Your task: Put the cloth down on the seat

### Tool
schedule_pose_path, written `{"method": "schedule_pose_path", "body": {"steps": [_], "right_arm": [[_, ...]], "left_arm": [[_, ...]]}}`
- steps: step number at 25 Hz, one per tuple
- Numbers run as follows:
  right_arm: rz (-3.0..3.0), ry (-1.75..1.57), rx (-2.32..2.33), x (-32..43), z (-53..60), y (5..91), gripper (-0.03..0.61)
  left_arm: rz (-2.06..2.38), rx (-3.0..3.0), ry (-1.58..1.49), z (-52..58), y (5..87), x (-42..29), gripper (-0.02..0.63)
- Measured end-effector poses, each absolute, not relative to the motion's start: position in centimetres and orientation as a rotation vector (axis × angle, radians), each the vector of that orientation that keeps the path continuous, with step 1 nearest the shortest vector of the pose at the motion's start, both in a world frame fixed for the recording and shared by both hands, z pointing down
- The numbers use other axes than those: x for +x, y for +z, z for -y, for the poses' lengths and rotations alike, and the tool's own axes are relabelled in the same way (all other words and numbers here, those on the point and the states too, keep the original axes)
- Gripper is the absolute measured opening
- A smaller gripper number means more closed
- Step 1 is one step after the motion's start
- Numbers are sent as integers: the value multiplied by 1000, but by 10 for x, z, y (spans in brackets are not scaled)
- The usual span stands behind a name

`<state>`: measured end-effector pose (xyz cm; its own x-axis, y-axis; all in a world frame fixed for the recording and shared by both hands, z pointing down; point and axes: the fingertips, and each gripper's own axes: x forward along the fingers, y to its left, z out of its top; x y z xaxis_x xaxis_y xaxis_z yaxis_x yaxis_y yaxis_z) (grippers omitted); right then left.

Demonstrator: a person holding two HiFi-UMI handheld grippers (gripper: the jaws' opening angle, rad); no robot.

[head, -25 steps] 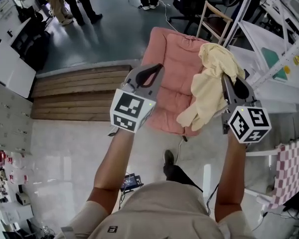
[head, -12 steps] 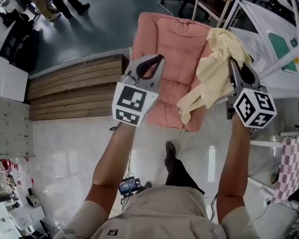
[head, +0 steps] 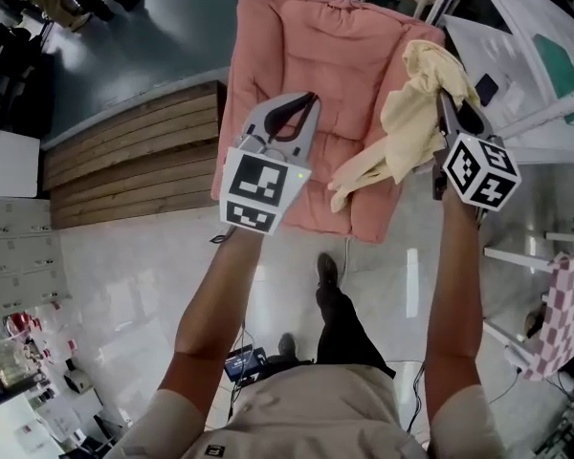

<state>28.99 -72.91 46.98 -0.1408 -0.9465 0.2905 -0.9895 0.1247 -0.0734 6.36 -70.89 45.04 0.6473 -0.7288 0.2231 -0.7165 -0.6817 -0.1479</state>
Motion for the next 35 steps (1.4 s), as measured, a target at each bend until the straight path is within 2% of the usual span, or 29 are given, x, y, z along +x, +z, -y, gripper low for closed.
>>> {"method": "schedule_pose_path", "body": {"steps": [11,24,35], "right_arm": [[2085,448,1937,340,784,604,72],[2074,435,1804,350,826,733,97],[2116,466,1740,359,838,792,115]], "left_arm": [[-1211,-2852,-518,748,541,93,14],[-1256,-2864,-559,782,617,112,14],[-1259,-2885,-609,791,656,124,14]]}}
